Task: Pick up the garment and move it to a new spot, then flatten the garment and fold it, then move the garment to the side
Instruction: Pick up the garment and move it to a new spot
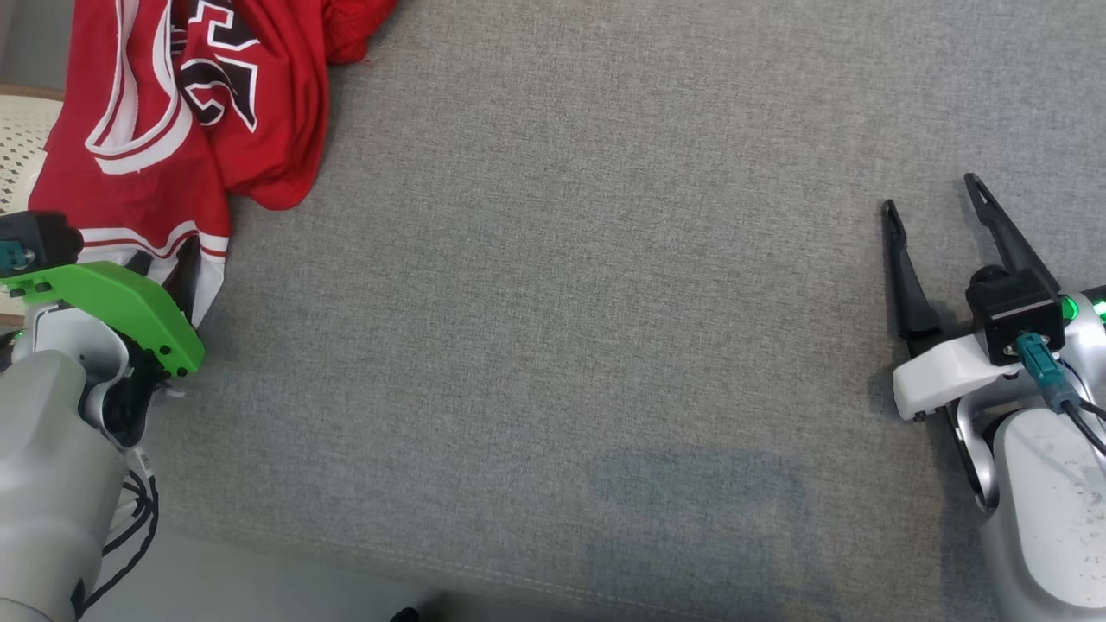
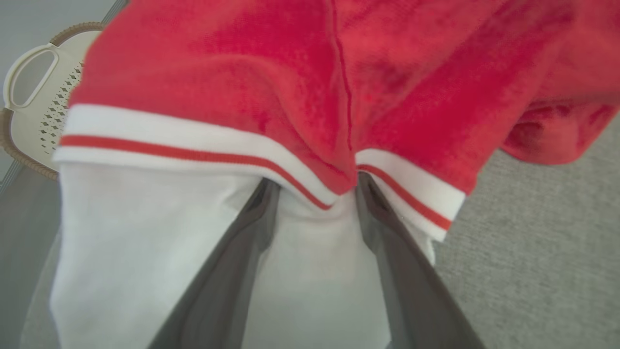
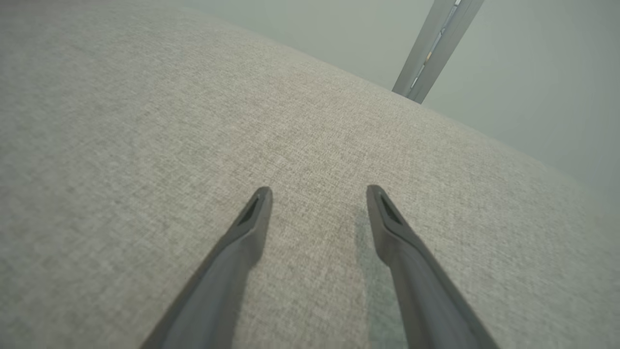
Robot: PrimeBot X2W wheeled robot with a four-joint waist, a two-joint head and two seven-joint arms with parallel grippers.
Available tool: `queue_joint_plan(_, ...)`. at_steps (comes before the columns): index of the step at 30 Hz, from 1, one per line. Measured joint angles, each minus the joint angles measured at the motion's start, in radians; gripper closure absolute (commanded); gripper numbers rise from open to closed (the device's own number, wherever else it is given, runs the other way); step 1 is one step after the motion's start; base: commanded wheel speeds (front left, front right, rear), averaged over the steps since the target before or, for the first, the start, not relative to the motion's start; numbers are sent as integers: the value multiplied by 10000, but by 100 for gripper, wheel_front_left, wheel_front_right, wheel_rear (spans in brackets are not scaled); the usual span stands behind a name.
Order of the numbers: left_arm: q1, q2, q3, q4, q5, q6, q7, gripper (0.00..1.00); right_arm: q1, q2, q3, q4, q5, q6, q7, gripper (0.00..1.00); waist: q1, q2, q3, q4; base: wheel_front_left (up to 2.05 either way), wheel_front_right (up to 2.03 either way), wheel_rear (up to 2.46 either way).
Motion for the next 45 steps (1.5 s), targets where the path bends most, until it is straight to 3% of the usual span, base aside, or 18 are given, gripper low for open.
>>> queue_joint_plan(9,134,146,-385,-531,-460,4,-40,100,194,447,88,792,291,0,-439,0,0,-1,-688,122,0,0,0)
queue_joint_plan(13,1,1319,-433,-1455,-387,6,21,100,198,780,113,1436,437,0,-811,0,0,-2,-1245,201,0,0,0)
queue_joint_plan(16,-334,2240,-245,-2968,-736,4,443,100,169,993,65,1923,579,2,-1062,0,0,-1,-1674,190,0,0,0)
queue_joint_plan(20,-790,3674,117,-5120,-1137,35,1634,100,86,1156,-12,2403,886,2,-1248,0,-1,-1,-2161,3,0,0,0)
queue_joint_plan(24,-1478,4351,382,-7396,-1478,606,2851,100,-28,1175,104,2638,1653,0,-1290,0,-1,-1,-2432,-447,0,0,0)
queue_joint_plan(30,-2334,4295,422,-10341,-2180,1751,4564,100,-63,1179,240,2431,2589,2,-1292,0,-2,-1,-2636,-1442,0,0,0)
queue_joint_plan(36,-2704,3486,-67,-11839,-2798,2821,5837,100,-103,1179,330,2228,3369,2,-1298,0,-1,-1,-2653,-2710,0,0,0)
queue_joint_plan(37,-2704,3486,-67,-11839,-2798,2821,5837,100,-103,1179,330,2228,3369,2,-1298,0,-1,-1,-2653,-2710,0,0,0)
queue_joint_plan(41,-2743,2778,-500,-12414,-3331,3344,6485,100,-92,1170,244,2169,3795,0,-1302,0,-1,-1,-2585,-3673,0,0,0)
queue_joint_plan(42,-2694,2464,-725,-12730,-3590,3563,6769,100,-19,1168,213,2165,4002,2,-1302,0,-1,-1,-2546,-4180,0,0,0)
queue_joint_plan(45,-2613,2159,-1037,-13271,-3908,3868,7173,100,234,1174,180,2155,4207,0,-1302,0,-1,-1,-2481,-4952,0,0,0)
